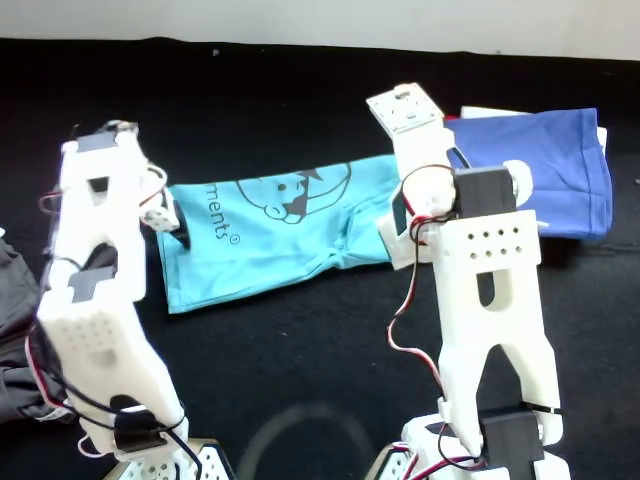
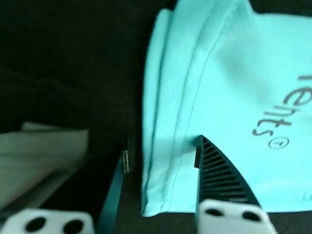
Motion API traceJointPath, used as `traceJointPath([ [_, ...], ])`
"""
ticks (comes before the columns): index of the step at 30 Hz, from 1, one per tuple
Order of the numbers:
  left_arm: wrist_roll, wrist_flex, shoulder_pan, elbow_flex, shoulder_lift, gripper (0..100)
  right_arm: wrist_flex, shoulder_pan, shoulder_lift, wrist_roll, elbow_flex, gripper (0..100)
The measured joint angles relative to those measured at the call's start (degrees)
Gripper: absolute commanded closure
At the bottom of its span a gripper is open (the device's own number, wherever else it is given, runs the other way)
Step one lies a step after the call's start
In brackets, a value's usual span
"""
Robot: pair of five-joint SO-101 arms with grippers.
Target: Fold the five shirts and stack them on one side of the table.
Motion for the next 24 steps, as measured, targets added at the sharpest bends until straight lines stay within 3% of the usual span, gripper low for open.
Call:
traceJointPath([
  [8, 1.4, 5.9, 0.5, -11.2, 9.8, 79, 0.0, 0.0, 0.0, 0.1, 0.0, 82.9],
  [12, 1.4, 10.5, 0.5, -17.5, 14.0, 100, 0.0, 0.0, 0.0, 0.1, 0.0, 83.4],
  [17, 0.4, 14.5, -0.5, -25.5, 17.8, 99, 0.0, 1.6, -1.7, 0.1, 0.0, 88.9],
  [24, -5.3, 19.2, -8.9, -37.5, 19.6, 99, 0.0, 10.6, -12.8, 2.1, 10.2, 88.9],
])
